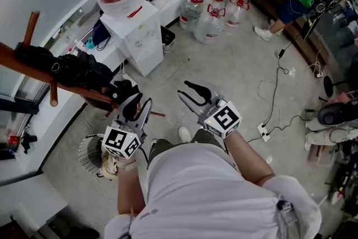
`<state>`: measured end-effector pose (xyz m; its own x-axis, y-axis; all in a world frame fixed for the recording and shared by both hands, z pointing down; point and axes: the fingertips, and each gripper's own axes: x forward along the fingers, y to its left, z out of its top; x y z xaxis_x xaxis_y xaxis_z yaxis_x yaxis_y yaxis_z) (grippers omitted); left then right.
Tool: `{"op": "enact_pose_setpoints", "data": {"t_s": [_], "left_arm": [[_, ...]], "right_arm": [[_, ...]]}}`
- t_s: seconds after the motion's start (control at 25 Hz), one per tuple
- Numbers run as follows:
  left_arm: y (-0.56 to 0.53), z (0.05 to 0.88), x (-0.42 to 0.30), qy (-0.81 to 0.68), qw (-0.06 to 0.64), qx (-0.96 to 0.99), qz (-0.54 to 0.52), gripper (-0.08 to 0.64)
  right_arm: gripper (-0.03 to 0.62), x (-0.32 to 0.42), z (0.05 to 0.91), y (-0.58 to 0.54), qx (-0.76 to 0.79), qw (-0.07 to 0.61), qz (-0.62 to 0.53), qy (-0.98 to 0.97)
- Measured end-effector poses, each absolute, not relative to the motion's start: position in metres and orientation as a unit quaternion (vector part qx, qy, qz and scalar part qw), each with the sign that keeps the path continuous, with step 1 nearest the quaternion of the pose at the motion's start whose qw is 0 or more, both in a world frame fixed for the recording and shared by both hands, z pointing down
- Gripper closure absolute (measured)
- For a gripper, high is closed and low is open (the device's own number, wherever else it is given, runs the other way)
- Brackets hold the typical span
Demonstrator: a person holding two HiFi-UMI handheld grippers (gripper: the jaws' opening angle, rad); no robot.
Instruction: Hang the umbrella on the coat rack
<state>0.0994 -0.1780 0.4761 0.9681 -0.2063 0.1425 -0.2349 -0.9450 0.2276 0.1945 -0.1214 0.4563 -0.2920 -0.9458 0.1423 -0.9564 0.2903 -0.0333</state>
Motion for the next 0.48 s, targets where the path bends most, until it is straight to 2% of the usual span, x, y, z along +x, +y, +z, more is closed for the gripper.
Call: {"op": "enact_pose_setpoints", "data": {"t_s": [0.48], "left_arm": [[-0.18,0.482,0.092,-0.119,0.129,0.983,0.058,0.442]], "right_arm": [[0.454,0.186,0.467,-0.126,0.59,0.044,0.068,-0.803]]}}
